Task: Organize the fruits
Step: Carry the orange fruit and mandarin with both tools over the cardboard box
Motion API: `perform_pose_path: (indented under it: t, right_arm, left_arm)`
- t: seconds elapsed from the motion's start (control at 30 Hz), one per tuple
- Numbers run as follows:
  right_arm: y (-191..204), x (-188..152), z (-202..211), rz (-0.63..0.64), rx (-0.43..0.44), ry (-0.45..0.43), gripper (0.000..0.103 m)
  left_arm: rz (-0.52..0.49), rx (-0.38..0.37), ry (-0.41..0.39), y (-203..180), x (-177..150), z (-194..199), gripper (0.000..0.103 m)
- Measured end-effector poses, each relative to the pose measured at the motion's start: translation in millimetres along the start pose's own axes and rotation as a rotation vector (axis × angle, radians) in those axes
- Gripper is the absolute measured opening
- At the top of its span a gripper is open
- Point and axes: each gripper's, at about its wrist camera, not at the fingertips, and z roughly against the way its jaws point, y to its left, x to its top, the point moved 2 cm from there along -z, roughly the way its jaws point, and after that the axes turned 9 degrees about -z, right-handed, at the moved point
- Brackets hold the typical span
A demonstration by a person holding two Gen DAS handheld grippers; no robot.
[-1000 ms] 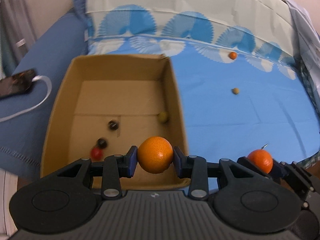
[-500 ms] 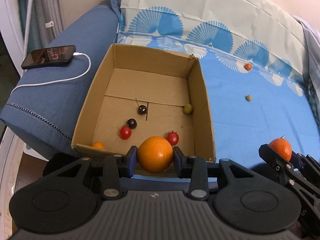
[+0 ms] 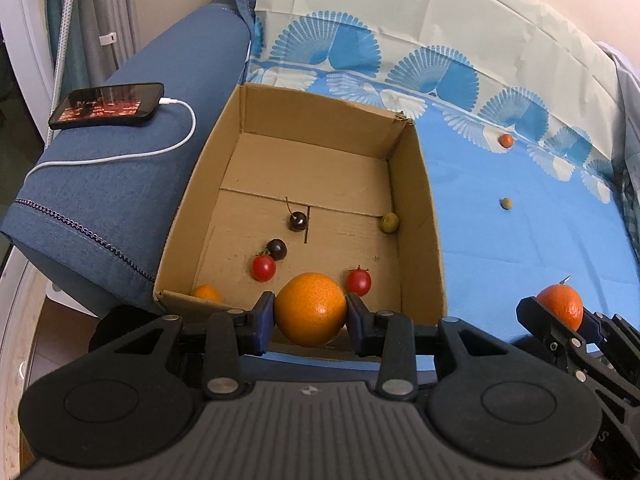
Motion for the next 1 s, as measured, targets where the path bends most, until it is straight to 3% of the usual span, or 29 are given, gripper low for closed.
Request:
perform_pose_path:
  t: [1.0]
  right_arm:
    - [38.8,8.8,-93.0,0.083,0.072,0.136,0.038]
  left_arm:
    - [0.047,0.021,0.073,40.0,33.0,-62.8,0.042]
